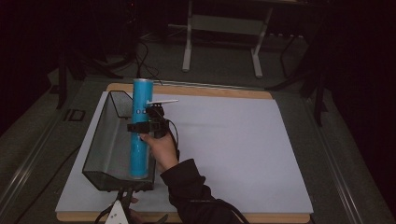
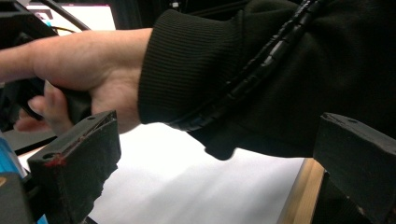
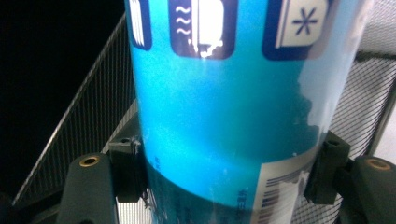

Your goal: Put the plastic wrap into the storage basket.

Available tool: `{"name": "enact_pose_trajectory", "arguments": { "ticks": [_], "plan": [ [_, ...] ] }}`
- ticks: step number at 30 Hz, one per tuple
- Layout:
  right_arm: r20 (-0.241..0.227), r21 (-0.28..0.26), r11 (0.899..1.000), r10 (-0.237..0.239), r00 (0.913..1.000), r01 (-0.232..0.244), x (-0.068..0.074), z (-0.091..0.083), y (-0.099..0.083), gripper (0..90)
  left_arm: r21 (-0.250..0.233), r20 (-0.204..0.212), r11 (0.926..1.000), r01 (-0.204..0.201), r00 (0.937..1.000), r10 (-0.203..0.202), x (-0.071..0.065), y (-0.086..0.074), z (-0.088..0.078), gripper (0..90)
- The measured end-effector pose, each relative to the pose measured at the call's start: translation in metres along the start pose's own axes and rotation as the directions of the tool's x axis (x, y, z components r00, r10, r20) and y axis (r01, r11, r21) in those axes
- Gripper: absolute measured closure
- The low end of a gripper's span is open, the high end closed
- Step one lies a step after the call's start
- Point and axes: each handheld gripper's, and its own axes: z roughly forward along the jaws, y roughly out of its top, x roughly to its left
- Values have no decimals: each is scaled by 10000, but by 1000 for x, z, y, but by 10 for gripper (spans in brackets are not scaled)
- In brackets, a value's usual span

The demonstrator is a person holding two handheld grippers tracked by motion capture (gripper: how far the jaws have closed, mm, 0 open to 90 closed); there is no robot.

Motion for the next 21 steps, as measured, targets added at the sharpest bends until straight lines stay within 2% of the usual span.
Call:
{"name": "enact_pose_trajectory", "arguments": {
  "ticks": [4,7,13,16,21],
  "plan": [
    [270,259,9996,-113,9996,106,-2,-2,-4,316,-10,30,10000,85,10000,-85,1,0,0,11],
    [452,323,9994,68,9990,-83,-6,-3,-7,316,27,56,10000,68,10000,-68,1,0,1,11],
    [333,570,9974,427,9985,-446,-11,0,-12,315,86,98,9999,85,9999,-86,1,-1,2,11],
    [432,511,9974,483,9979,-505,-10,3,-12,315,127,148,9999,71,9999,-73,0,-1,2,11],
    [642,341,9989,288,9975,-311,-7,11,-13,314,109,191,9999,38,9998,-40,0,-1,2,10]
  ]
}}
